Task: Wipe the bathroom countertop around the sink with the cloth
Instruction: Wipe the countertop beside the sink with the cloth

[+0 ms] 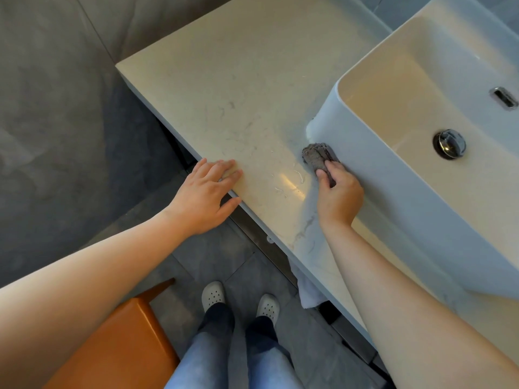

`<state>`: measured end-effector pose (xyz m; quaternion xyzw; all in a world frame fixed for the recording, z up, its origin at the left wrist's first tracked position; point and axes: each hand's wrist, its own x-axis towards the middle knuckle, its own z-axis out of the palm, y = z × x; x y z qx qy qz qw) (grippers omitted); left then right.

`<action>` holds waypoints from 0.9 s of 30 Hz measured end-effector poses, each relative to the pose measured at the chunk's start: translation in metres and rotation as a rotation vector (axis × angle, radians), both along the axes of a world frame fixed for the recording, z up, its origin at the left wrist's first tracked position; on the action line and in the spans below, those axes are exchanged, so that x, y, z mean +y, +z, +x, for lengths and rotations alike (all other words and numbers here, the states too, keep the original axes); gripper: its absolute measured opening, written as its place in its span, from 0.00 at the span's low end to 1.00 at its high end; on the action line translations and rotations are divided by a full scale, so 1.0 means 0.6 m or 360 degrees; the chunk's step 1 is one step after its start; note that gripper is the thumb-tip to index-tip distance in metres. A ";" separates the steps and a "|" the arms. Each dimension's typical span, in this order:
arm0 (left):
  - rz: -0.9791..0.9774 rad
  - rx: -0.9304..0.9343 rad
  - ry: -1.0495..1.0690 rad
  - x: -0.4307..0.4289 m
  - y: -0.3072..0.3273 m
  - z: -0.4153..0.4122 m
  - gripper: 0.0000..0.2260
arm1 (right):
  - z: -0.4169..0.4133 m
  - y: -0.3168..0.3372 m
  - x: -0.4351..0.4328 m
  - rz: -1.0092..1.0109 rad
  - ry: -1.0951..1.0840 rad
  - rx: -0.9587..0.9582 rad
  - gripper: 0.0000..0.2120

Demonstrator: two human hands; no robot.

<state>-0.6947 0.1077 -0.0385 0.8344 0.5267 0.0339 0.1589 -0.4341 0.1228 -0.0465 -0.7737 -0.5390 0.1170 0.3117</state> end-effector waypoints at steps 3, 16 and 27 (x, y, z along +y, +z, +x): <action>0.0041 -0.0044 0.0015 0.008 0.006 0.003 0.29 | -0.011 0.001 0.010 -0.0010 0.0106 0.0010 0.14; 0.0000 0.0012 0.0107 0.060 0.000 -0.038 0.31 | -0.091 0.003 -0.079 -0.0029 0.0218 0.0104 0.13; -0.0010 0.0045 0.0065 0.062 0.000 -0.045 0.31 | -0.083 0.090 -0.081 -0.0151 0.0068 0.0738 0.13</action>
